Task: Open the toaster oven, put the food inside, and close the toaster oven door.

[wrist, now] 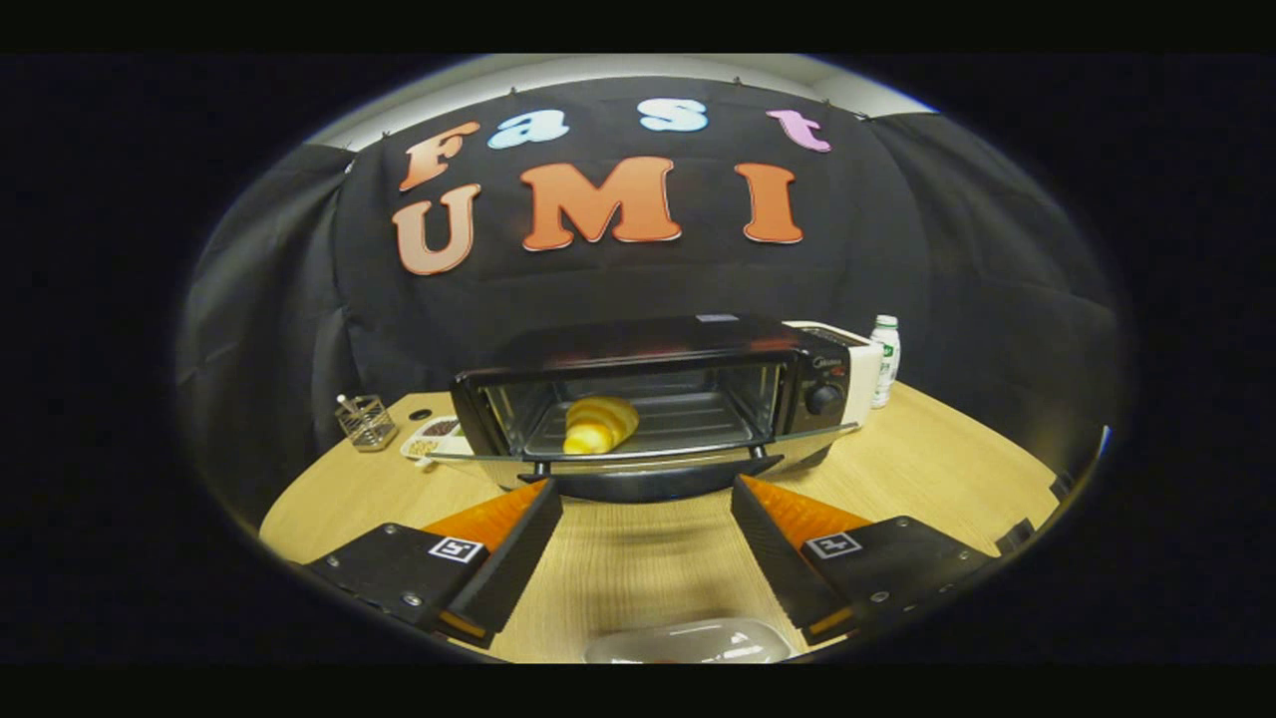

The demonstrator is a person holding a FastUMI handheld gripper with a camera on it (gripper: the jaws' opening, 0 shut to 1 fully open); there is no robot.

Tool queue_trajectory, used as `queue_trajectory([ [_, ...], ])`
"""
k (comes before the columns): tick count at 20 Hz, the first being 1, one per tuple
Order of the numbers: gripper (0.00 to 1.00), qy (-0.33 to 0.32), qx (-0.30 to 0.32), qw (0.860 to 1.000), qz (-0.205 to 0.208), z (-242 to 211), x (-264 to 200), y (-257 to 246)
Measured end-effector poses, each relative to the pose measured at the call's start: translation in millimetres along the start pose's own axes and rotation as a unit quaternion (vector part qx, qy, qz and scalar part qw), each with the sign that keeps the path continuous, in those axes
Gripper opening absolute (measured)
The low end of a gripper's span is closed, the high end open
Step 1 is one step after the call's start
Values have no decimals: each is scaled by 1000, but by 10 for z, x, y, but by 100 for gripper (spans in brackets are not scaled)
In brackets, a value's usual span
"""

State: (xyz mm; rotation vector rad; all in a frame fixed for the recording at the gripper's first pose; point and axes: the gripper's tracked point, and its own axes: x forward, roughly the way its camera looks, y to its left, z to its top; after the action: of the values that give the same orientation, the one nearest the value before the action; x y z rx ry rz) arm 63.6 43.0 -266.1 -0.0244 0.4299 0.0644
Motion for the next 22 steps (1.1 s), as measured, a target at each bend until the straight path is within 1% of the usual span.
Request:
queue_trajectory([
  [4, 100, 33, -21, 999, -5, 90, 233, -23],
  [5, 100, 44, -21, 999, 0, 91, 281, -12],
  [7, 100, 63, -26, 998, 7, 164, 272, 2],
  [8, 100, 66, -32, 997, 11, 271, 220, -8],
  [12, 100, 28, -44, 998, 45, 1006, -98, -89],
  [16, 100, -39, -57, 996, 49, 1744, -384, -393],
  [19, 100, -87, -48, 994, 41, 2106, -545, -584],
  [22, 100, -117, -14, 992, 56, 2247, -741, -585],
])
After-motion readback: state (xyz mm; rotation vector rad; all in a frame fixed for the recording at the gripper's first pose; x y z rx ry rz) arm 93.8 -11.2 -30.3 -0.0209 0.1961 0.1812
